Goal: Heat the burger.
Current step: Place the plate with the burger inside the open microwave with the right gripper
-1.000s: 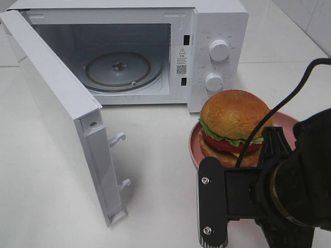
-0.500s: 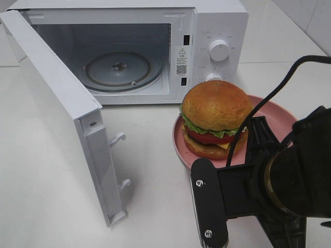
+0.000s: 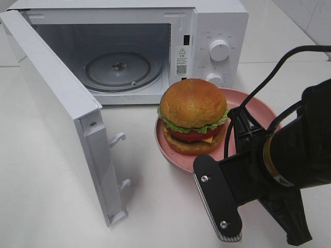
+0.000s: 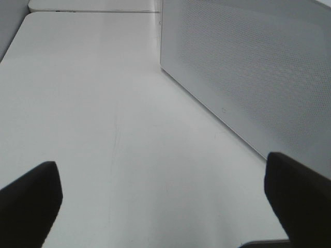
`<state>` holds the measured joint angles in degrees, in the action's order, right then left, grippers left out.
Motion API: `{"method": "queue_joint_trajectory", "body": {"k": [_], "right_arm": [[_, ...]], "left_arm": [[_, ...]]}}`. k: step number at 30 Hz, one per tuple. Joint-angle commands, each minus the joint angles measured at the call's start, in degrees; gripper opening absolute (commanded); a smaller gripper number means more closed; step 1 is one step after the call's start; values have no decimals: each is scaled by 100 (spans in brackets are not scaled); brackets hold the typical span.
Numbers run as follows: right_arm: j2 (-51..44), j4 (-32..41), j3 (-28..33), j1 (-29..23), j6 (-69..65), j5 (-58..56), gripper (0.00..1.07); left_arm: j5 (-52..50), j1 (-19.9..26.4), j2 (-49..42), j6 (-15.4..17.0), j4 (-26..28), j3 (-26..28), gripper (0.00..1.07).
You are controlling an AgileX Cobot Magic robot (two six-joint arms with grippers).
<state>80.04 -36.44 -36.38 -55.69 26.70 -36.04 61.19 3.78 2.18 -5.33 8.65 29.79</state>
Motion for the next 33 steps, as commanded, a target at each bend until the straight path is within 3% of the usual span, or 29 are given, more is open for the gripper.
{"method": "queue_joint_trajectory", "body": {"k": [1, 11, 21, 28, 33], "right_arm": [[-69, 195, 11, 223, 768, 338, 0], [-69, 791, -11, 991, 2555, 945, 0], [-69, 2527, -418, 1776, 5288, 1123, 0], [-69, 3180, -619, 2229, 6383, 1129, 0], [-69, 3277, -676, 2263, 6532, 1312, 0]], "left_arm": [[11, 23, 0, -17, 46, -17, 100], [11, 23, 0, -17, 46, -17, 100], [11, 23, 0, -17, 46, -17, 100], [11, 23, 0, -17, 46, -17, 100], [11, 23, 0, -17, 46, -17, 100]]}}
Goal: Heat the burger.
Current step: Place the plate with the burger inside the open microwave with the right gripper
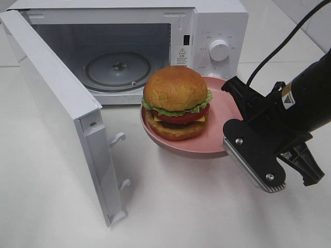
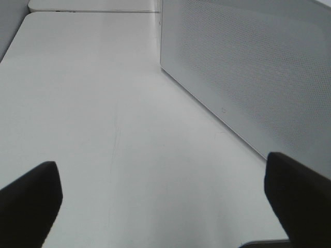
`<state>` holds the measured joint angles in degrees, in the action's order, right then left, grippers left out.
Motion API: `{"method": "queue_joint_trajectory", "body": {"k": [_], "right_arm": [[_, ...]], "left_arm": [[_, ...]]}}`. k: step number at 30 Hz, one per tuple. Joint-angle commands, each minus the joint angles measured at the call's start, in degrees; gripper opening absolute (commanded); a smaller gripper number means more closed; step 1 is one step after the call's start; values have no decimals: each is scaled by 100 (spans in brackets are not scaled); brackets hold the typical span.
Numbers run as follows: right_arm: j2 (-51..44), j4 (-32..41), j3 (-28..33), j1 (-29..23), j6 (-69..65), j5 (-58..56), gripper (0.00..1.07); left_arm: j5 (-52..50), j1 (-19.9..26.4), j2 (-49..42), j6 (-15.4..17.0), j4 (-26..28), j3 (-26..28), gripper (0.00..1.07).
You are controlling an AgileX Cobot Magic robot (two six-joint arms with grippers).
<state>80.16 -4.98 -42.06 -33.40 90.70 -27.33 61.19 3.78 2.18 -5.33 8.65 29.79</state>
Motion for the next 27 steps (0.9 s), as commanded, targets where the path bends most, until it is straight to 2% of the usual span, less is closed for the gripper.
{"method": "queue_joint_trajectory", "body": {"k": [1, 9, 17, 25, 27], "right_arm": [[-69, 132, -109, 34, 149, 521, 0], [229, 149, -355, -34, 178, 659, 0], [510, 464, -642, -281, 286, 928, 0], [991, 756, -1071, -281, 504, 968, 0], [1192, 814, -1329, -281, 550, 985, 0]], "left_arm": [[11, 23, 0, -17, 46, -17, 100], [11, 23, 0, -17, 46, -17, 100], [11, 23, 0, -17, 46, -17, 100], [11, 23, 0, -17, 46, -17, 100], [11, 23, 0, -17, 46, -17, 100]]}}
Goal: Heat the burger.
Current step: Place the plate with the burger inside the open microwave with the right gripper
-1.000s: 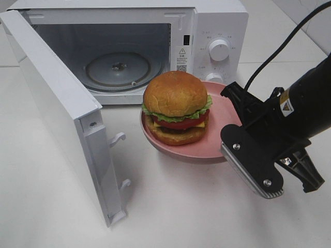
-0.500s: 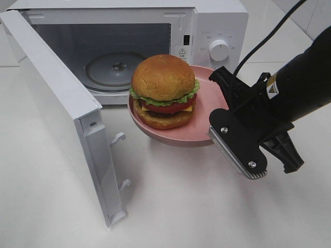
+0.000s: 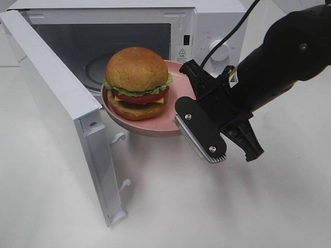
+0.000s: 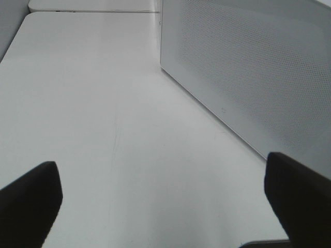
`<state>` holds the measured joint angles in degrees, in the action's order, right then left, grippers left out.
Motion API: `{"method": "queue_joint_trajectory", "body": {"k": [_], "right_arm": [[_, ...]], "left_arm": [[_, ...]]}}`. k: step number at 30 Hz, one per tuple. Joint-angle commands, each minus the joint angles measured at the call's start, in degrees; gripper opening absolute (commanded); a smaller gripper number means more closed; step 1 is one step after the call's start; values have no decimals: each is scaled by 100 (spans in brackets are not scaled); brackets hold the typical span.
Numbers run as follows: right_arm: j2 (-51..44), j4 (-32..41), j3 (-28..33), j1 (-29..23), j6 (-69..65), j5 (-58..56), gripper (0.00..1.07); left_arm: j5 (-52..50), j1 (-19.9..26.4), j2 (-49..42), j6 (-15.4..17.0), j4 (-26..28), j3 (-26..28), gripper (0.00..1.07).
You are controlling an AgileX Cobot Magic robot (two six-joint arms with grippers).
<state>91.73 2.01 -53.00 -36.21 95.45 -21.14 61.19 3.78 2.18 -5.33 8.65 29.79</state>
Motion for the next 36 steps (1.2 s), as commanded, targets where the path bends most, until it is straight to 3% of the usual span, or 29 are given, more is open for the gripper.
{"method": "queue_joint_trajectory", "body": {"k": [1, 24, 36], "right_arm": [[34, 115, -235, 0, 74, 367, 0], [1341, 126, -1684, -126, -29, 355, 0], [2131, -201, -2807, -132, -350, -97, 0]], "left_arm": [[11, 23, 0, -17, 46, -17, 100], [11, 23, 0, -17, 46, -17, 100], [11, 23, 0, -17, 46, -17, 100]]}}
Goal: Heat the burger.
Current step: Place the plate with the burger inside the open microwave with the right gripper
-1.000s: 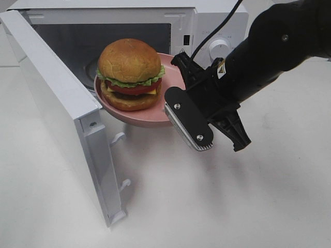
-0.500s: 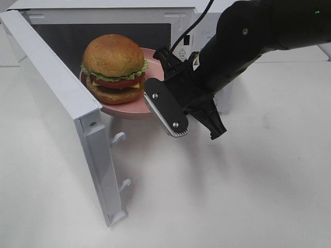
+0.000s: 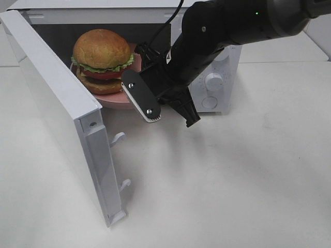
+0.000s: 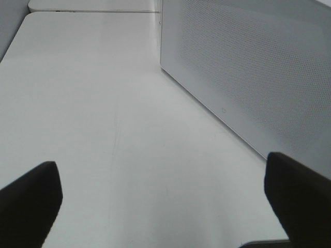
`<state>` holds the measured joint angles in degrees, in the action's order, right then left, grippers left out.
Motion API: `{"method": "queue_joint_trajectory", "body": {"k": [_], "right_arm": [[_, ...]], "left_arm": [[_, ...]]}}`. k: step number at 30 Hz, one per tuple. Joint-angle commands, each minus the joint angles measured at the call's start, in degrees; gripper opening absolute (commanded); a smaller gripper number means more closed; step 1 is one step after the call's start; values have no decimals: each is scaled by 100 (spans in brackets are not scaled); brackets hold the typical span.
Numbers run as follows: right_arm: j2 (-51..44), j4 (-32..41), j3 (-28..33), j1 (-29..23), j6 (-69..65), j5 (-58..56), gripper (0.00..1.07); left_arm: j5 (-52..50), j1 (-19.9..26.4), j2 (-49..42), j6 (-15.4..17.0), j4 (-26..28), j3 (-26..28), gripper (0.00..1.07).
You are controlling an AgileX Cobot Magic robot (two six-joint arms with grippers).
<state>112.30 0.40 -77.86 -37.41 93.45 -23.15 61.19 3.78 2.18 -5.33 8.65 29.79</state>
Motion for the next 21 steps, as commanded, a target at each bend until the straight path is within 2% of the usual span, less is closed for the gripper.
{"method": "queue_joint_trajectory", "body": {"k": [1, 10, 21], "right_arm": [[143, -40, -430, -11, -206, 74, 0], [756, -573, -1272, -11, -1037, -63, 0], [1421, -825, -2263, -11, -1415, -332, 0]], "left_arm": [[11, 23, 0, -17, 46, -17, 100], [11, 23, 0, -17, 46, -17, 100], [11, 23, 0, -17, 46, -17, 100]]}}
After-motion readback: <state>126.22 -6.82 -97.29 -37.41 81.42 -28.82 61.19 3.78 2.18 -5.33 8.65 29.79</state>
